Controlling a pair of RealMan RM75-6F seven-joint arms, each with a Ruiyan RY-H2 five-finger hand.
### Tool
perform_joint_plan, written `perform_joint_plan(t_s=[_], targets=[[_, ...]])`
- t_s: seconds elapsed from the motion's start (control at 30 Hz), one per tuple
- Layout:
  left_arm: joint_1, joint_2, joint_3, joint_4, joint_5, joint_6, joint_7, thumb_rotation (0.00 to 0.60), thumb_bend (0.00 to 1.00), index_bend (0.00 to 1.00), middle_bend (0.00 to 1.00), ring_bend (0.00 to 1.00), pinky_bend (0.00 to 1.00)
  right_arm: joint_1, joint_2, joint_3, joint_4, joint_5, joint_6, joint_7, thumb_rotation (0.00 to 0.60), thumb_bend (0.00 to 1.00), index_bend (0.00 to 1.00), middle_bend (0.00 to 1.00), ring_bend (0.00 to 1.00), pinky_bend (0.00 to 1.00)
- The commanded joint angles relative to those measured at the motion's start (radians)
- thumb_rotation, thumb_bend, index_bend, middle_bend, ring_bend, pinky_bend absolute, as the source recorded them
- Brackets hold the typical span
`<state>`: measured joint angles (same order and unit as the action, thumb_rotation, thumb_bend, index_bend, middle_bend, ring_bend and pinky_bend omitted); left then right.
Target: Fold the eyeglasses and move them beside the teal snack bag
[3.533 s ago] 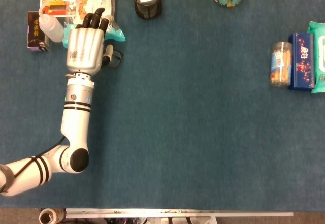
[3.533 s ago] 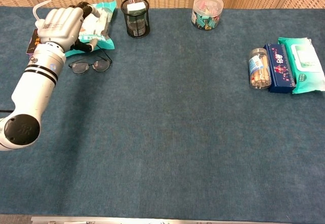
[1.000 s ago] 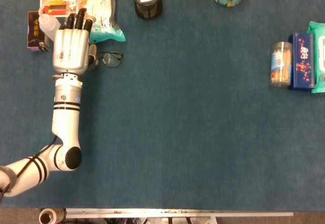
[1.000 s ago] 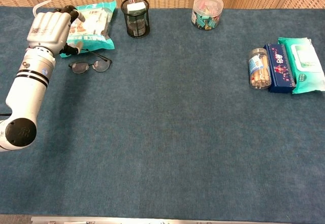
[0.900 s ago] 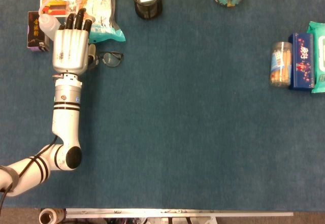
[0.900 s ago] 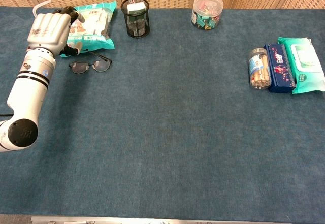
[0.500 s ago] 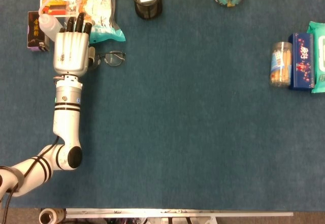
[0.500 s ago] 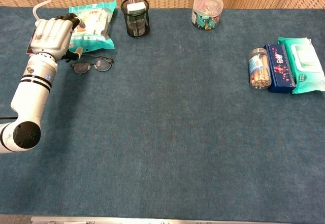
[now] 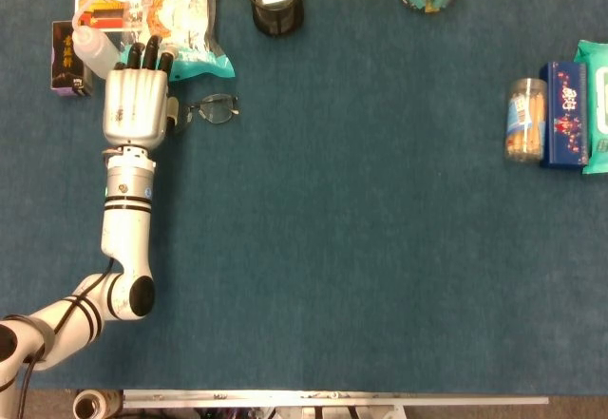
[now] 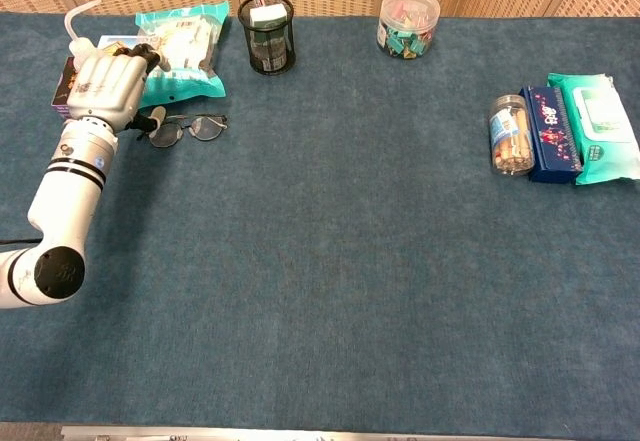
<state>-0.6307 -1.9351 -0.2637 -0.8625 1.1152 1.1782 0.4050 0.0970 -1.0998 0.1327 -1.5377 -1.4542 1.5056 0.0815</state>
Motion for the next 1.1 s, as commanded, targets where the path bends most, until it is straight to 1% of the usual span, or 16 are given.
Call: perform_joint_plan(t_s=[0.03,0.47,0.6,0.73,0.83,1.0,1.03,1.1], targets=[[0.002,-0.005,-0.001,0.008,0.003,-0.002,-0.005,0.600,0.36,0.23,0.18,0.19,0.46,0.000,0.000,-0.001,0.000,-0.001,0.000,0.000,0.600,0.17,0.23,0.34,0.32,0.54],[0.019,-0.027,0.003,0.053,0.023,0.005,-0.037,0.600,0.36,0.23,0.18,0.19,0.46,0.000,-0.003,-0.002,0.000,-0.001,-0.002,-0.003,0.600,0.17,0.23,0.34,0.32,0.54],[0.026,-0.023,-0.001,0.046,0.033,0.021,-0.051,0.600,0.36,0.23,0.17,0.19,0.46,0.000,-0.003,-0.001,-0.001,-0.001,-0.002,-0.004,0.600,0.17,0.23,0.34,0.32,0.54],[0.043,0.008,-0.005,-0.013,0.054,0.072,-0.062,0.600,0.36,0.23,0.17,0.19,0.46,0.001,-0.003,0.000,-0.002,-0.002,-0.001,-0.002,0.600,0.17,0.23,0.34,0.32,0.54],[0.067,0.051,0.003,-0.096,0.080,0.115,-0.071,0.600,0.36,0.24,0.18,0.20,0.46,0.001,-0.004,-0.001,-0.002,-0.005,0.001,0.000,0.600,0.17,0.23,0.34,0.32,0.54],[0.114,0.129,0.043,-0.233,0.153,0.186,-0.122,0.600,0.36,0.33,0.25,0.25,0.47,0.000,-0.003,0.000,-0.002,-0.008,0.006,0.002,0.600,0.17,0.23,0.34,0.32,0.54],[0.119,0.141,0.051,-0.250,0.165,0.190,-0.131,0.600,0.37,0.35,0.26,0.26,0.49,0.000,-0.003,0.000,-0.002,-0.009,0.007,0.002,0.600,0.17,0.23,0.34,0.32,0.54],[0.127,0.170,0.072,-0.280,0.196,0.193,-0.150,0.600,0.44,0.39,0.30,0.29,0.52,0.000,-0.002,0.000,-0.004,-0.011,0.009,0.001,0.600,0.17,0.23,0.34,0.32,0.54]])
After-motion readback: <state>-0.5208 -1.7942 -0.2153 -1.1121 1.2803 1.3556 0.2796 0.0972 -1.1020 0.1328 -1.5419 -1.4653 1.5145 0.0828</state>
